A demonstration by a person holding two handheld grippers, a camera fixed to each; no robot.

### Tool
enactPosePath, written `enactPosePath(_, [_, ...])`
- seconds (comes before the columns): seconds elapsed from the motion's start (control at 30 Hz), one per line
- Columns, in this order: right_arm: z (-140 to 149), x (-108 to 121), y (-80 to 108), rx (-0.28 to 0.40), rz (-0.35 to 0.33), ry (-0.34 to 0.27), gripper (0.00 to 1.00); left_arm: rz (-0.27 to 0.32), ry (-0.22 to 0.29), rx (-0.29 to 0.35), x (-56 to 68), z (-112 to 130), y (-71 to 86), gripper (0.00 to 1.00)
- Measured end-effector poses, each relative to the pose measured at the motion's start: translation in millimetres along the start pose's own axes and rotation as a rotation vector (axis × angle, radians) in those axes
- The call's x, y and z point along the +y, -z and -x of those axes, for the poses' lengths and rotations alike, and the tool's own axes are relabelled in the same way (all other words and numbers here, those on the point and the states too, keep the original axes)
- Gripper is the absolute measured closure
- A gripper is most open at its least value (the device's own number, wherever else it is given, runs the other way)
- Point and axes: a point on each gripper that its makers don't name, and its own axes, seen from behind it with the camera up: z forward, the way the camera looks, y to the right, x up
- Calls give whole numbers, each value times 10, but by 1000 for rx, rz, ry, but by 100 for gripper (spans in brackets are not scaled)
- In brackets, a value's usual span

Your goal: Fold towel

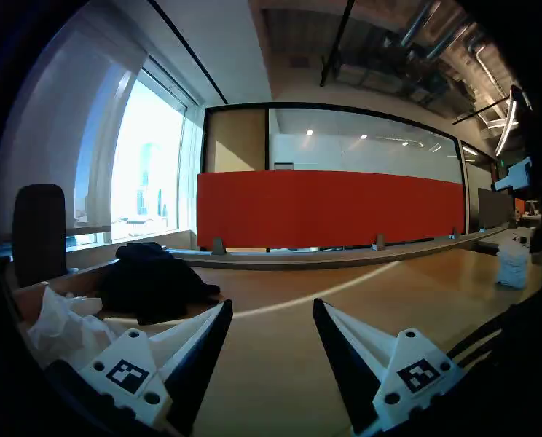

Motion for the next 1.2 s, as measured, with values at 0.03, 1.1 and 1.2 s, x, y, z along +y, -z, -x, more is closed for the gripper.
enactPosePath(0.03, [2, 1, 1, -1, 0, 1, 6, 0, 0, 0, 0, 1, -1, 19])
enactPosePath(1.1, [75, 306, 52, 46, 27, -38, 6, -3, -1, -3, -40, 30, 3, 17])
enactPosePath(1.2, [143, 370, 58, 59, 33, -43, 6, -3, -1, -3, -42, 33, 1, 11])
